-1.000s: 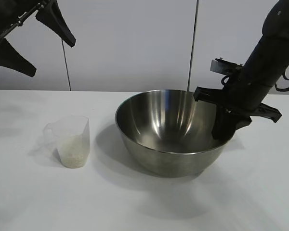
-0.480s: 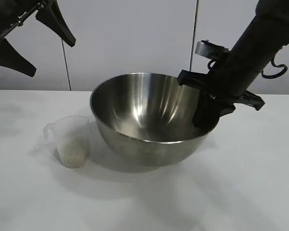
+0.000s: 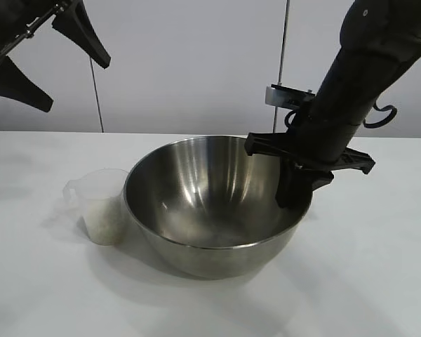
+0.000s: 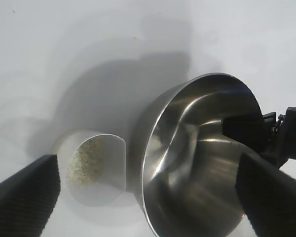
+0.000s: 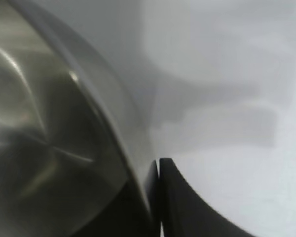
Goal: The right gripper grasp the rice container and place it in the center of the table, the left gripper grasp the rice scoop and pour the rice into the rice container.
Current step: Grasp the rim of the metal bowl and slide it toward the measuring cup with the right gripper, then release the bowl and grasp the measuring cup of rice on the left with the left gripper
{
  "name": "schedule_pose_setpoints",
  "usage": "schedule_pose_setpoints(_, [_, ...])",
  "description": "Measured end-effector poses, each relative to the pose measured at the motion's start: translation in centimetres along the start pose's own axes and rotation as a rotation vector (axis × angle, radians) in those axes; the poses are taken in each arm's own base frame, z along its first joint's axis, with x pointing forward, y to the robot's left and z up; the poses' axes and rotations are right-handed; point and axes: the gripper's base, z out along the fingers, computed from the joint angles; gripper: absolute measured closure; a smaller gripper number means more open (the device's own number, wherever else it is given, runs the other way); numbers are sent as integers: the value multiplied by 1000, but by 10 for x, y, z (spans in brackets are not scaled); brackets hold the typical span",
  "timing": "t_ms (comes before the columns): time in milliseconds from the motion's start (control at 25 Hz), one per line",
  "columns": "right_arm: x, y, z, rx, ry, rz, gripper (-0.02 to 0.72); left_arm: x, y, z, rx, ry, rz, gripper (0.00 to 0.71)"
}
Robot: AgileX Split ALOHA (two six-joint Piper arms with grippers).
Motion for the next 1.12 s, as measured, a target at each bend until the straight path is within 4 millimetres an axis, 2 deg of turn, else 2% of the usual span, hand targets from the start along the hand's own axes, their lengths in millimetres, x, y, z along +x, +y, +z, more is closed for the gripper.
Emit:
schedule_pose_setpoints(200, [-1,0,-2,1,-1,-4,173,0,0,0,0,0,0,16])
schedule_pose_setpoints(240, [-1,1,-7,3,3,-12,135,0,0,0,0,0,0,16])
schedule_pose_setpoints(320, [-10,6,-26,8,-16,-28,90,0,0,0,0,0,0,16])
schedule_pose_setpoints(480, [-32,12,-73,65,-57,-70,71,0,0,0,0,0,0,16])
schedule_pose_setpoints(600, [-45,2,-103,142,-73,-69,71,0,0,0,-1,-3,0,16])
schedule_pose_setpoints(760, [-49,-48,-130,258,-48,12,71,-1,0,0,-2,-7,0,16])
schedule_pose_setpoints(840, [-42,-90,-142,317,-15,95,71,-1,0,0,-2,-7,0,16])
schedule_pose_setpoints(960, [-28,-140,-158,366,11,206,71,-1,0,0,-2,-7,0,16])
schedule_pose_setpoints(1040, [-20,-160,-174,386,-11,260,71,-1,0,0,-2,-7,0,16])
schedule_pose_setpoints(1120, [-12,-169,-193,402,-47,289,71,-1,0,0,-2,-7,0,16])
